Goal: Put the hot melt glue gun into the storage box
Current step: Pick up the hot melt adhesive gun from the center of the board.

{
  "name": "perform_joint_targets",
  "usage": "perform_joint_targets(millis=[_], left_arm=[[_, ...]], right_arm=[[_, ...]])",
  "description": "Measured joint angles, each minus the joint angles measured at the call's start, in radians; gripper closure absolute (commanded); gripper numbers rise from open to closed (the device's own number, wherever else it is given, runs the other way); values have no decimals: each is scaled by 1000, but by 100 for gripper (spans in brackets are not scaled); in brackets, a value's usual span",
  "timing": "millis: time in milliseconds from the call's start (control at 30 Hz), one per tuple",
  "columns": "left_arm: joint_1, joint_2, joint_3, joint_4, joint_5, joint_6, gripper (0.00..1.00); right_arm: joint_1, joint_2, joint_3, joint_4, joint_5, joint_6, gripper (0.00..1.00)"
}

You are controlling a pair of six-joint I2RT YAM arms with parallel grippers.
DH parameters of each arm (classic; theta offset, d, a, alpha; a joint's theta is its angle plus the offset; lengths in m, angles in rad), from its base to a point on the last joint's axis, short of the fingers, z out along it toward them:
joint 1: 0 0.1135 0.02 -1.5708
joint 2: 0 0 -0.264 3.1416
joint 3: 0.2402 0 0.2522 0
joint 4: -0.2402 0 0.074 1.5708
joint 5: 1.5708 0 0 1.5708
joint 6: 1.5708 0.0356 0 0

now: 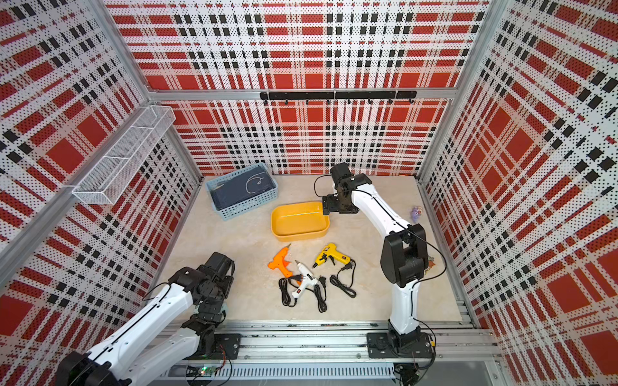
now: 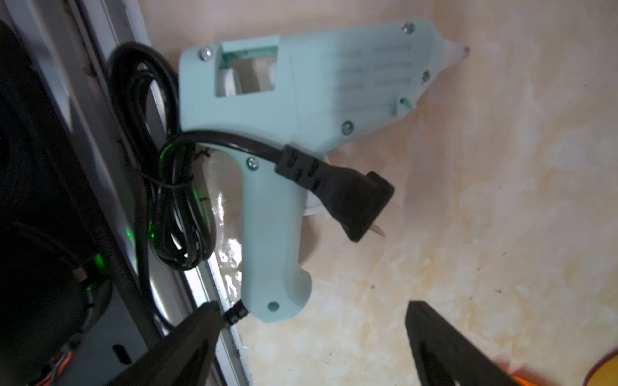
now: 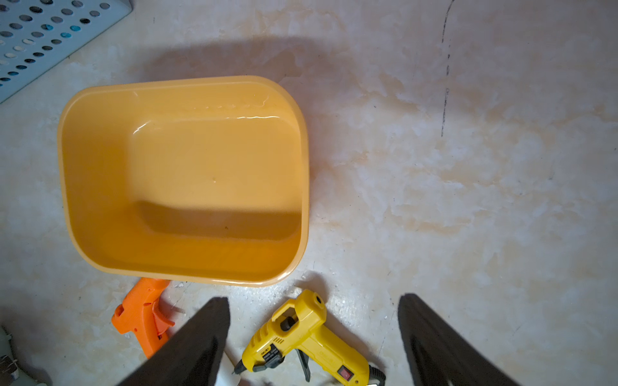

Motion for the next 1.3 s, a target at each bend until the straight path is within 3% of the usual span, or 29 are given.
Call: perform_joint_targets(millis=[367, 567, 767, 833, 867, 900, 933, 1000, 1300], left_arm=[[90, 53, -54, 36, -8, 47, 17], [180, 98, -61, 83, -38, 122, 27], [203, 196, -56, 189, -62, 209, 33], [202, 246, -33, 209, -70, 241, 40], [200, 270, -19, 225, -74, 260, 49], [197, 297, -3, 244, -79, 273, 67], [193, 330, 17, 265, -84, 293, 79], [181, 392, 66, 314, -87, 332, 90], [35, 712, 433, 450, -104, 555, 93]], right_arm=[[-12, 0, 0, 4, -6, 2, 14], [-36, 0, 0, 10, -10, 3, 14], [-51, 0, 0, 12, -10, 5, 14], [-52, 0, 0, 13, -10, 5, 14], [-52, 0, 0, 13, -10, 5, 14], [-52, 0, 0, 13, -9, 5, 14], [-52, 0, 0, 13, -9, 5, 14], [-52, 0, 0, 14, -7, 5, 14], [-52, 0, -8, 15, 14, 6, 14]])
